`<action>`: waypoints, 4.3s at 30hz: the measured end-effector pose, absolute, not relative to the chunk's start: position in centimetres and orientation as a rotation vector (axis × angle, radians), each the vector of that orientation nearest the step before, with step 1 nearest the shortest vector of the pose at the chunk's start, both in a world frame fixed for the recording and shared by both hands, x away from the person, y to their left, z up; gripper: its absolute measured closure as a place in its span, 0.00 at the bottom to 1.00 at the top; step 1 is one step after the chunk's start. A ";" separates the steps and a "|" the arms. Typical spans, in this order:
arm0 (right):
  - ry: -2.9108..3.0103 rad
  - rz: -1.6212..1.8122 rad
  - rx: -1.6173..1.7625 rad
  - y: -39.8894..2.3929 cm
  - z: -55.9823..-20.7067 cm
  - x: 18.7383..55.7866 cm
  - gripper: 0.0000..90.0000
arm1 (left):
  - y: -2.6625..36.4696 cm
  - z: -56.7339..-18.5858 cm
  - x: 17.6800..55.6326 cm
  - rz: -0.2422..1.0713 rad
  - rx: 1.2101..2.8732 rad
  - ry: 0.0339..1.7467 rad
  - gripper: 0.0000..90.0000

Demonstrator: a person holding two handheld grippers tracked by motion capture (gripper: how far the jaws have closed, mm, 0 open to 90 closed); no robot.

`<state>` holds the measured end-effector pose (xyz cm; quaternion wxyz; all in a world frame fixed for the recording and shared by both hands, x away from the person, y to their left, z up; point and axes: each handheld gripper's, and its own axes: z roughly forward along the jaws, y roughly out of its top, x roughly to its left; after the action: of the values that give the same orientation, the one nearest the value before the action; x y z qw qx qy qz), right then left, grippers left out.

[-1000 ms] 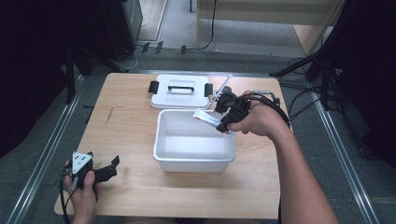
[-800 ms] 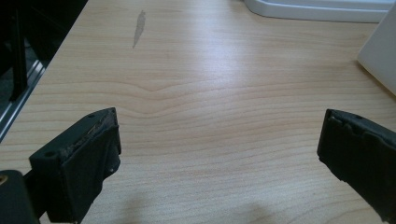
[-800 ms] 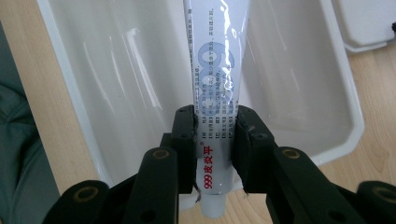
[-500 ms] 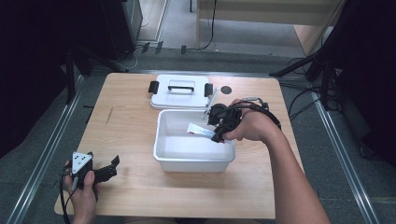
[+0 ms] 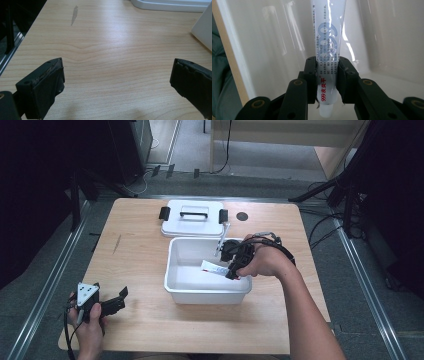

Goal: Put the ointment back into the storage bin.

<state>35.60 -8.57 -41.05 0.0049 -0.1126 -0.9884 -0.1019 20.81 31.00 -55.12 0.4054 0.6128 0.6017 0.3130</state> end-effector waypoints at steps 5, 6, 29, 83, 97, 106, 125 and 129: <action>-3.089 -0.278 -0.352 -8.3 -42.4 35.7 0.80 | 31.0 -55.1 20.8 0.789 1.547 1.518 0.00; -3.089 -0.262 -0.358 -8.2 -42.6 35.7 0.80 | 31.0 -55.1 20.8 0.789 1.547 1.518 0.00; -3.067 -0.017 -0.422 -6.2 -45.4 36.3 0.80 | 31.1 -55.1 20.9 0.777 1.547 1.524 0.00; -3.031 -0.476 -0.961 -16.6 -34.9 34.9 0.61 | 31.0 -55.1 20.9 0.785 1.549 1.521 0.00; -2.950 -0.546 -1.415 -22.0 -36.7 34.0 0.00 | 30.9 -55.1 20.9 0.786 1.551 1.521 0.00; -2.895 -0.620 -1.573 -25.0 -39.5 33.2 0.00 | 30.9 -55.1 20.9 0.790 1.553 1.520 0.00; -2.781 -0.970 -1.861 -30.0 -46.9 30.5 0.00 | 30.9 -55.1 20.9 0.793 1.553 1.520 0.00; -2.766 -1.054 -1.931 -30.7 -48.1 29.6 0.00 | 30.9 -55.1 20.9 0.793 1.553 1.519 0.00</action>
<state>29.64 -30.70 -48.10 -0.1950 -0.5359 -0.7676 -0.2925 20.86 30.90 -55.13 0.4026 0.6147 0.6012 0.3140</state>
